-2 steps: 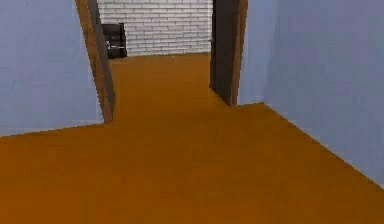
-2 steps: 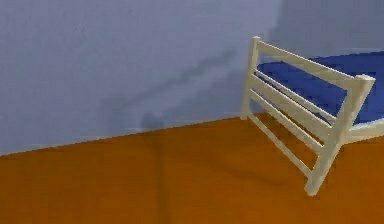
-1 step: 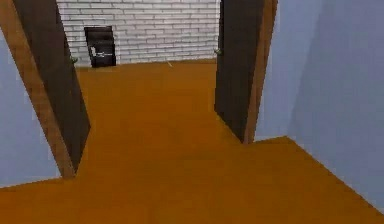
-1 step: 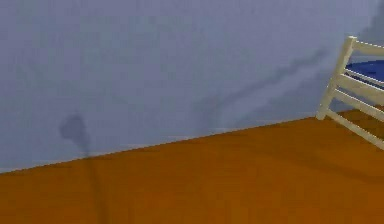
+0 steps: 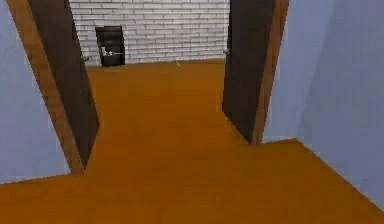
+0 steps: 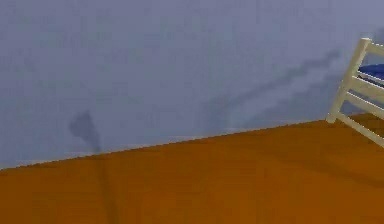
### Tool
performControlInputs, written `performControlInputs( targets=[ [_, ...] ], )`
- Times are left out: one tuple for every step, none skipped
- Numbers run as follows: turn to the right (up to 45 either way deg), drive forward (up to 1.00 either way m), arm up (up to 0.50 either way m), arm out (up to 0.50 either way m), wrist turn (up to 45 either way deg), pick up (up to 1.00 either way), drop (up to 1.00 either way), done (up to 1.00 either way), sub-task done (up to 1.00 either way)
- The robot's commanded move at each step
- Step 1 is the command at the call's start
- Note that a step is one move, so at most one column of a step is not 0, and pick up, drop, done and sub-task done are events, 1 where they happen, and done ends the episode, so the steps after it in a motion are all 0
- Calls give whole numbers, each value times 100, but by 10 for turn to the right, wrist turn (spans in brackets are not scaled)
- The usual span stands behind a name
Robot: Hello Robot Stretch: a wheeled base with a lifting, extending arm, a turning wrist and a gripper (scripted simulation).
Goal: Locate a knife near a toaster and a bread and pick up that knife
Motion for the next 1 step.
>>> performControlInputs(
  targets=[
    [0, 100, 0, 0, 0, 0, 0, 0, 0]
  ],
)
